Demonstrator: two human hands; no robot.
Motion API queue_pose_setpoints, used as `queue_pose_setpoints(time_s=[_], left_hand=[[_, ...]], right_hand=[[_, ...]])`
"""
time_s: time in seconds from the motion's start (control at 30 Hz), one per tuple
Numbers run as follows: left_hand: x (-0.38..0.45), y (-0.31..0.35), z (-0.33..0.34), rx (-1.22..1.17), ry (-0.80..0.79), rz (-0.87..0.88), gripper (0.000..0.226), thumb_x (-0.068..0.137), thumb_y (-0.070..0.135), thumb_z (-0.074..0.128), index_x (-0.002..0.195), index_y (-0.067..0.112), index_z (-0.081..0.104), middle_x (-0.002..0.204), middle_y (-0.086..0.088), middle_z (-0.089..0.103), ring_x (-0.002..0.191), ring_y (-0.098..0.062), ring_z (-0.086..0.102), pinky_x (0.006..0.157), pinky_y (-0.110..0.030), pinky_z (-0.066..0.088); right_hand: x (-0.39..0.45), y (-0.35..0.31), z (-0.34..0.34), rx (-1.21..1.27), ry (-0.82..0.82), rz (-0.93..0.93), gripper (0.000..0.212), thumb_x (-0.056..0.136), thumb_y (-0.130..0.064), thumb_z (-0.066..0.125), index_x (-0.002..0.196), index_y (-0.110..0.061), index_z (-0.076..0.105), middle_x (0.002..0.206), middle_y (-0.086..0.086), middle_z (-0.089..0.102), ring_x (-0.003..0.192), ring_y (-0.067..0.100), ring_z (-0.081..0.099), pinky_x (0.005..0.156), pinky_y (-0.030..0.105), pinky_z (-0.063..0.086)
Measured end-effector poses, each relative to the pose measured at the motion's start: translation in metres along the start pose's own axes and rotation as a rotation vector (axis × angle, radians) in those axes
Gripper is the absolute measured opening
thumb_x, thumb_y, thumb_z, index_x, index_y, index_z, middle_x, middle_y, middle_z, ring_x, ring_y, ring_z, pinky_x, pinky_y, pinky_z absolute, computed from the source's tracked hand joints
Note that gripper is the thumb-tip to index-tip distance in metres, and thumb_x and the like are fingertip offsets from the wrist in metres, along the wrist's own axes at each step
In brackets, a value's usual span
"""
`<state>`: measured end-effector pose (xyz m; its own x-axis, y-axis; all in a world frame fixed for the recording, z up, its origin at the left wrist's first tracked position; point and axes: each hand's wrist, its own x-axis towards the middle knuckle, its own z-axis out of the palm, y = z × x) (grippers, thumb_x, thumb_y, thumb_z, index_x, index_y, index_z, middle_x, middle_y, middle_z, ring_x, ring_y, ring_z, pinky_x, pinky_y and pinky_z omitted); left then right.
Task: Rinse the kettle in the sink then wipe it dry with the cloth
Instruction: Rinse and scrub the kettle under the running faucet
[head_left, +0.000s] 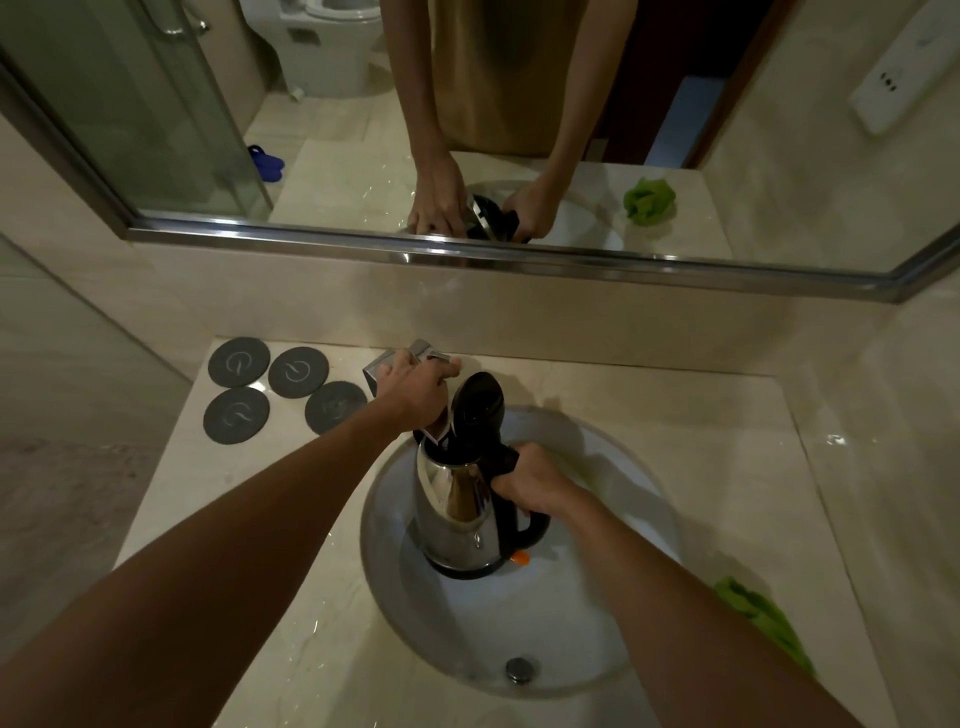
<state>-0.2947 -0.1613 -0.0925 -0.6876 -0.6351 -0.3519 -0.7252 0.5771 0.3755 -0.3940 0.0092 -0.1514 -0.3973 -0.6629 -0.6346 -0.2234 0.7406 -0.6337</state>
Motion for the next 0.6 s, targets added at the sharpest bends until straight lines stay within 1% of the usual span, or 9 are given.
queue_pose_setpoints(time_s=[0.07, 0.13, 0.2, 0.27, 0.3, 0.37, 0.47, 0.53, 0.6], left_hand=[[0.000, -0.001, 0.003, -0.003, 0.014, -0.006, 0.046, 0.097, 0.017, 0.032, 0.138, 0.035, 0.044, 0.130, -0.015, 0.041, 0.127, -0.031, 0.027, 0.102, -0.042, 0.022], [-0.001, 0.000, 0.005, -0.042, 0.074, -0.003, 0.046, 0.096, 0.014, 0.034, 0.135, 0.033, 0.049, 0.127, -0.011, 0.046, 0.123, -0.030, 0.031, 0.102, -0.042, 0.024], [-0.004, -0.003, 0.009, -0.124, 0.183, 0.057, 0.045, 0.092, 0.008, 0.038, 0.127, 0.029, 0.057, 0.121, -0.001, 0.056, 0.118, -0.026, 0.039, 0.102, -0.043, 0.029], [-0.010, -0.010, 0.013, -0.281, 0.333, 0.125, 0.042, 0.088, 0.002, 0.043, 0.115, 0.025, 0.064, 0.110, 0.001, 0.063, 0.108, -0.022, 0.052, 0.096, -0.042, 0.040], [-0.015, -0.013, 0.016, -0.402, 0.395, 0.132, 0.038, 0.087, -0.001, 0.045, 0.111, 0.021, 0.065, 0.107, 0.000, 0.062, 0.103, -0.019, 0.055, 0.092, -0.039, 0.046], [-0.031, -0.017, 0.023, -0.608, 0.475, 0.116, 0.026, 0.089, -0.002, 0.049, 0.105, 0.015, 0.060, 0.110, -0.003, 0.053, 0.097, -0.015, 0.057, 0.086, -0.028, 0.052], [-0.055, -0.022, 0.039, -0.641, 0.552, 0.074, 0.017, 0.090, -0.001, 0.054, 0.102, 0.012, 0.052, 0.108, -0.005, 0.048, 0.087, -0.005, 0.052, 0.074, -0.009, 0.046], [-0.066, -0.028, 0.053, -0.641, 0.549, 0.042, 0.016, 0.089, 0.002, 0.057, 0.100, 0.013, 0.051, 0.100, -0.004, 0.049, 0.083, -0.005, 0.048, 0.070, -0.010, 0.043], [-0.075, -0.033, 0.067, -0.667, 0.526, -0.011, 0.014, 0.088, 0.010, 0.060, 0.098, 0.016, 0.051, 0.094, -0.001, 0.051, 0.080, -0.008, 0.049, 0.067, -0.019, 0.045]], right_hand=[[0.000, 0.000, -0.001, 0.009, -0.004, -0.002, 0.005, 0.077, -0.010, 0.066, 0.081, -0.013, 0.062, 0.069, 0.006, 0.063, 0.062, 0.018, 0.060, 0.058, 0.030, 0.045], [0.000, -0.001, -0.001, 0.000, -0.005, -0.006, 0.006, 0.077, -0.010, 0.065, 0.079, -0.013, 0.061, 0.069, 0.006, 0.062, 0.062, 0.018, 0.060, 0.057, 0.029, 0.045], [-0.001, -0.002, 0.000, -0.002, -0.003, 0.002, 0.006, 0.076, -0.009, 0.065, 0.079, -0.013, 0.061, 0.069, 0.006, 0.061, 0.063, 0.018, 0.060, 0.057, 0.030, 0.046], [-0.001, -0.001, 0.001, -0.007, -0.003, 0.012, 0.006, 0.075, -0.009, 0.064, 0.079, -0.011, 0.061, 0.068, 0.006, 0.060, 0.063, 0.019, 0.060, 0.058, 0.031, 0.047], [-0.002, -0.001, 0.001, -0.014, -0.002, 0.015, 0.006, 0.075, -0.009, 0.065, 0.079, -0.011, 0.061, 0.068, 0.006, 0.060, 0.064, 0.019, 0.060, 0.058, 0.031, 0.048], [-0.003, 0.000, 0.000, -0.021, -0.002, 0.018, 0.006, 0.076, -0.009, 0.065, 0.078, -0.012, 0.060, 0.068, 0.006, 0.059, 0.064, 0.019, 0.060, 0.058, 0.030, 0.047], [-0.005, 0.001, -0.001, -0.021, 0.006, 0.018, 0.010, 0.078, -0.008, 0.065, 0.074, -0.013, 0.058, 0.065, 0.004, 0.057, 0.061, 0.018, 0.058, 0.057, 0.028, 0.044], [-0.006, 0.003, -0.001, -0.023, 0.009, 0.018, 0.010, 0.078, -0.008, 0.064, 0.072, -0.013, 0.058, 0.064, 0.005, 0.057, 0.060, 0.018, 0.058, 0.056, 0.028, 0.044], [-0.006, 0.005, 0.001, -0.023, 0.011, 0.013, 0.009, 0.078, -0.008, 0.064, 0.072, -0.012, 0.058, 0.064, 0.005, 0.057, 0.059, 0.018, 0.058, 0.056, 0.028, 0.045]])
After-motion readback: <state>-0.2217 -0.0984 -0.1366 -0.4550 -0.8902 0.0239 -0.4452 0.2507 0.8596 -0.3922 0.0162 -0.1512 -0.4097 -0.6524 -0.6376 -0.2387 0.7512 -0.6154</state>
